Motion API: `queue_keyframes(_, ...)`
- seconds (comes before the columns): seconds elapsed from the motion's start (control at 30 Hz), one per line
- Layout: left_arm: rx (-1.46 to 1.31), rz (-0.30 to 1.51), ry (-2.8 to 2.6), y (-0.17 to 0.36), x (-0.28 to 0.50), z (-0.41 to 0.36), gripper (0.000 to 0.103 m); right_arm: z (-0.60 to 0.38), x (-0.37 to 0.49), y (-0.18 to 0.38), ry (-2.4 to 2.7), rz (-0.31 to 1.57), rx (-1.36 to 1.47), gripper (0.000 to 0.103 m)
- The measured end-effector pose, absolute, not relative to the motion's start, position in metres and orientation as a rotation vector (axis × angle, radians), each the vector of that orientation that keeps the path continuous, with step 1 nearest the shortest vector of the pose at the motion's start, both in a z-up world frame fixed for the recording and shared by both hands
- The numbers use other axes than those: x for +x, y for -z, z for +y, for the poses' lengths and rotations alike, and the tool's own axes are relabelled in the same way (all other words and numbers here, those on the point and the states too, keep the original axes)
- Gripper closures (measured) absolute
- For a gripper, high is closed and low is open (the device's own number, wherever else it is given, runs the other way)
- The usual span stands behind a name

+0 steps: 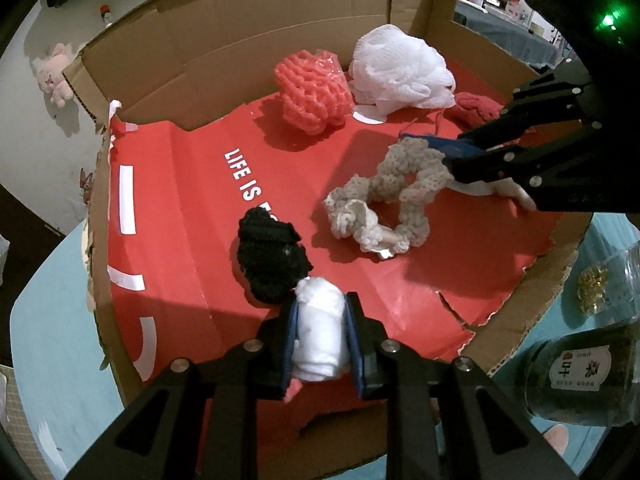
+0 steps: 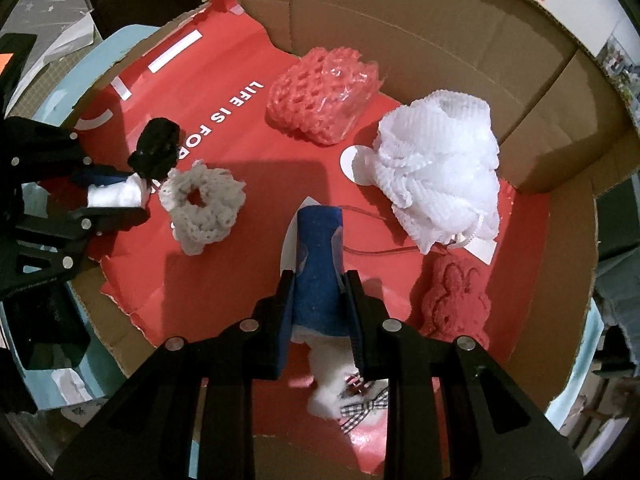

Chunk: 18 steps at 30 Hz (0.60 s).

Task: Organize soft objects
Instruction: 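Lower the white cotton roll and blue cloth into the box with both tools, then open both tools to release the items and withdraw from the box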

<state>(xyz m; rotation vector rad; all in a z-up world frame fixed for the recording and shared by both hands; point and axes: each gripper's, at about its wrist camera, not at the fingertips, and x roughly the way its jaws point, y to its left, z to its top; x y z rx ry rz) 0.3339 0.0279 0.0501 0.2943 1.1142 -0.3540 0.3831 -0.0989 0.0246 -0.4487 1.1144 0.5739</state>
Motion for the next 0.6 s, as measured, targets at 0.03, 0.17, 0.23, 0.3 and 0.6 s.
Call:
queue_keyframes(0.03,0.293,1.115,0.355,-0.049,0.336,0.027,0.078,-0.101,0.377,-0.024,-0.575,1.119,-0.443,0.08)
queue_keyframes(0.17,0.289,1.115,0.353,-0.049,0.338,0.026,0.072,-0.101,0.382,-0.017,-0.571,1.155,-0.436,0.08)
queue_keyframes(0.23,0.285,1.111,0.358,-0.05,0.337,0.027,0.067,-0.096,0.385,-0.015,-0.567,1.168,-0.431,0.079)
queue_keyframes(0.3,0.283,1.104,0.359,-0.052,0.335,0.028,0.061,-0.095,0.386,-0.016,-0.572,1.166,-0.425,0.079)
queue_keyframes(0.6,0.251,1.044,0.368,-0.075,0.318,0.029,0.048,-0.102,0.39,-0.028,-0.572,1.163,-0.408,0.056)
